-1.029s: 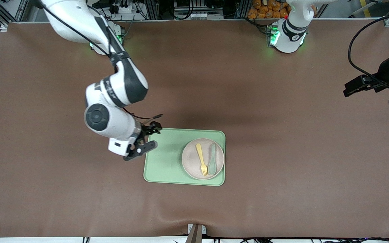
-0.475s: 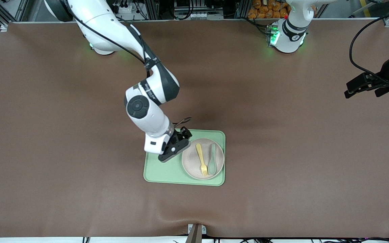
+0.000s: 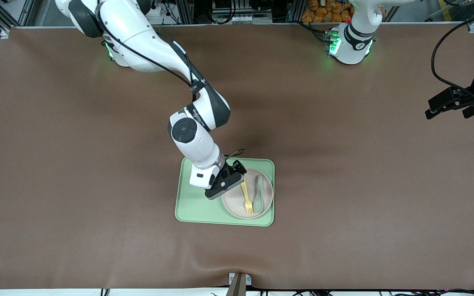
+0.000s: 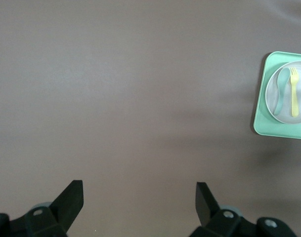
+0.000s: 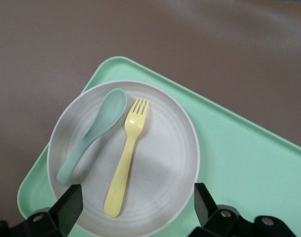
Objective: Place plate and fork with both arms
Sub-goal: 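Move the right gripper over the yellow fork on the plate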
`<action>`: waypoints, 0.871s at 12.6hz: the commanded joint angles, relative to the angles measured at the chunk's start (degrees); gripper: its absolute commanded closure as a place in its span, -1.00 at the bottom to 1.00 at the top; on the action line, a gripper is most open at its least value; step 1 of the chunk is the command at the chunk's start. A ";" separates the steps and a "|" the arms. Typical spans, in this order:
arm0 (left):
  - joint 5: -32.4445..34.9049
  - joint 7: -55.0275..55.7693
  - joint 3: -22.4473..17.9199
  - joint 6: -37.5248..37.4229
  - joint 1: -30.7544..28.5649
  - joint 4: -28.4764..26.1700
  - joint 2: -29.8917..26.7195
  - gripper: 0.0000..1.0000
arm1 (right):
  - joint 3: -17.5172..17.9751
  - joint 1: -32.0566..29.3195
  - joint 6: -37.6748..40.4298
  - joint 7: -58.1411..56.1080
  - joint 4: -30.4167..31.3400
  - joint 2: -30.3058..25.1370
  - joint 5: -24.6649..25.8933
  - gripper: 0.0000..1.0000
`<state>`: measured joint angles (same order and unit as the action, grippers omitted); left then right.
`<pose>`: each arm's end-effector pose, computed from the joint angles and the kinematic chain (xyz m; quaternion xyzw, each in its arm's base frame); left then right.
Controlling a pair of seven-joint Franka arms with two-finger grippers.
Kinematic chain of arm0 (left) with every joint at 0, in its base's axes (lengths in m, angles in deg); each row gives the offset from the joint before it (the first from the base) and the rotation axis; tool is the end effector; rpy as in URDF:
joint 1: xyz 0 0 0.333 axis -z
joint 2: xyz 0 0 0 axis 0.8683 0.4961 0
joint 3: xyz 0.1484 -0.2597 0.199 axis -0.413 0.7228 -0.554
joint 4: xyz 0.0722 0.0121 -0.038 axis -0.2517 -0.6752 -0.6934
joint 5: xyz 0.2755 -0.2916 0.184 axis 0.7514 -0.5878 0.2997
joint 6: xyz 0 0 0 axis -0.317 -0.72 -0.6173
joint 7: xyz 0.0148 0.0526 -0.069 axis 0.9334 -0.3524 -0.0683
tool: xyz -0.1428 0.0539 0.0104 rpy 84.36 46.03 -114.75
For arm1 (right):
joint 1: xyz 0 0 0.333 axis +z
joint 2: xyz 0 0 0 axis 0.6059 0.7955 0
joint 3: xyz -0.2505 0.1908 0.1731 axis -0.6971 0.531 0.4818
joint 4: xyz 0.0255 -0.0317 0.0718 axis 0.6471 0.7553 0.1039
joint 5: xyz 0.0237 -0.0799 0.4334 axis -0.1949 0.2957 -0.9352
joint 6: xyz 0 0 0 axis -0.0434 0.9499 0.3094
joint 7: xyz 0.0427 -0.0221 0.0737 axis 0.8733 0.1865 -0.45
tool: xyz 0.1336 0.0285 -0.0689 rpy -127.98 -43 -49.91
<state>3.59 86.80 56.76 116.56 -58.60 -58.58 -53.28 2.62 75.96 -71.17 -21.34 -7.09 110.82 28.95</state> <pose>0.6233 -0.0292 0.6400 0.9993 0.0230 0.0148 0.0246 0.7047 0.5097 0.2204 -0.9542 -0.2338 -0.1467 0.1156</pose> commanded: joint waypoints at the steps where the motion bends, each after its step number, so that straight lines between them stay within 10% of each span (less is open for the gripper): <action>1: -1.07 -0.78 -0.63 1.16 0.10 -1.61 -1.67 -1.00 | -0.47 0.98 -0.34 0.52 -2.38 2.75 -1.39 -1.00; 11: -1.25 -0.78 -0.20 1.16 -1.13 -1.70 -1.41 -1.00 | -0.47 2.47 -10.53 4.21 -2.47 7.24 -1.21 -1.00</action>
<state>3.41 86.77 56.54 116.85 -59.65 -58.62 -53.33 2.58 78.02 -80.32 -17.08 -7.61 116.45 28.94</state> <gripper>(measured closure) 0.000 0.000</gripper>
